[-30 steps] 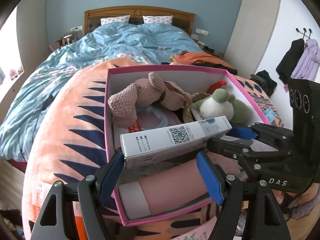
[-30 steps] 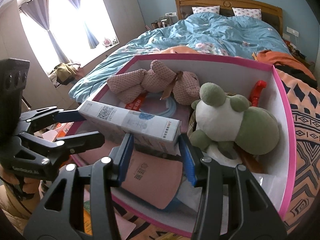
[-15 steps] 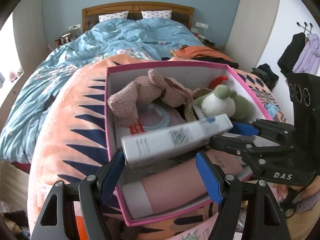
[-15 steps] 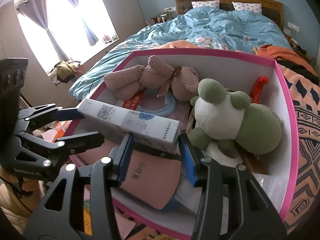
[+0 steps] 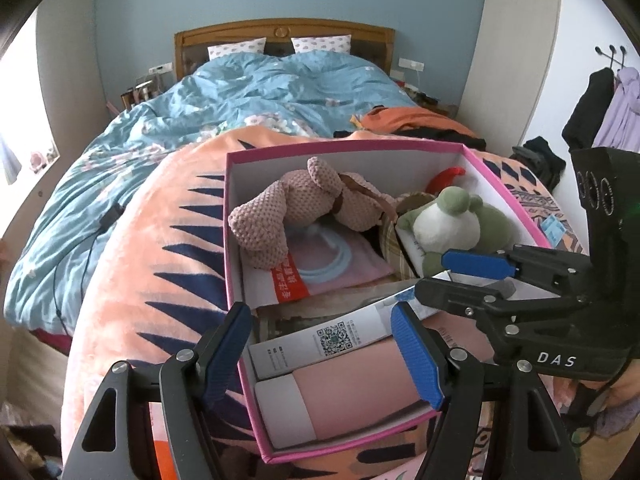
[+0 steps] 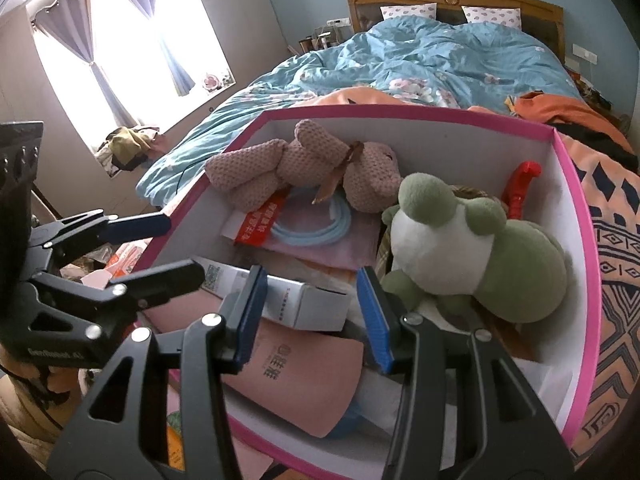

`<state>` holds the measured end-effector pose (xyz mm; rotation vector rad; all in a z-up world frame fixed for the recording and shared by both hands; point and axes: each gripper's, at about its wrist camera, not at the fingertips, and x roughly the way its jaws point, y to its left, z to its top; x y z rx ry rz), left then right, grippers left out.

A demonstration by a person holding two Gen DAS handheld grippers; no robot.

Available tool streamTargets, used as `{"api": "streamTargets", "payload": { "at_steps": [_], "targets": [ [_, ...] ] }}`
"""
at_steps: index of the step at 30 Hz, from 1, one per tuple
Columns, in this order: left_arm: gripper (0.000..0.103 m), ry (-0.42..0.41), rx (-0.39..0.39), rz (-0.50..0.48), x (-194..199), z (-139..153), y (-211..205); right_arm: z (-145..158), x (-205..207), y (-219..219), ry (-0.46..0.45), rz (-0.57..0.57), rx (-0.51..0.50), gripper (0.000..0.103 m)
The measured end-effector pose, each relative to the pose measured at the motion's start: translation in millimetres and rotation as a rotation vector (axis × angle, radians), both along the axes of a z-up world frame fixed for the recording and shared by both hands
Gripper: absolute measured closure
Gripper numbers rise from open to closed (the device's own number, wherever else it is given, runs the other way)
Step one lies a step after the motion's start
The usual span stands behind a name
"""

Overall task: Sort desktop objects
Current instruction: 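Lower the white boxed remote into the box with the right tool, then open the right tool to release the boxed remote inside the box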

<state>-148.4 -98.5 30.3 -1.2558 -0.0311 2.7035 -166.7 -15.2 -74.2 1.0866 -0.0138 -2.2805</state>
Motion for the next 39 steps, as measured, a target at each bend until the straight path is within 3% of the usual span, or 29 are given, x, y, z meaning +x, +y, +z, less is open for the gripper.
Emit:
{"api": "streamTargets", "payload": {
  "at_steps": [18, 19, 23, 28, 34, 39],
  "targets": [
    [0.029, -0.003, 0.057, -0.009, 8.7, -6.4, -2.7, -8.8, -9.3, -14.0, 0.020, 0.008, -0.011, 0.052],
    [0.029, -0.001, 0.057, -0.008, 9.0, -6.2, -2.4, -6.8, -11.7, -13.9, 0.031, -0.010, -0.005, 0.057],
    [0.029, 0.002, 0.060, -0.013, 10.0, -5.5, -2.5, -4.8, -17.2, -14.5, 0.022, -0.071, 0.002, 0.057],
    [0.029, 0.006, 0.012, -0.028, 7.7, -6.8, 4.4, 0.0, -8.1, -2.7, 0.046, -0.077, -0.019, 0.056],
    [0.029, 0.013, -0.009, -0.033, 5.9, -7.8, 5.7, 0.7, 15.2, -4.2, 0.076, 0.025, 0.033, 0.056],
    [0.028, 0.010, -0.029, -0.039, 4.6, -9.6, 9.8, -8.8, 14.8, -9.9, 0.072, 0.022, 0.100, 0.056]
  ]
}}
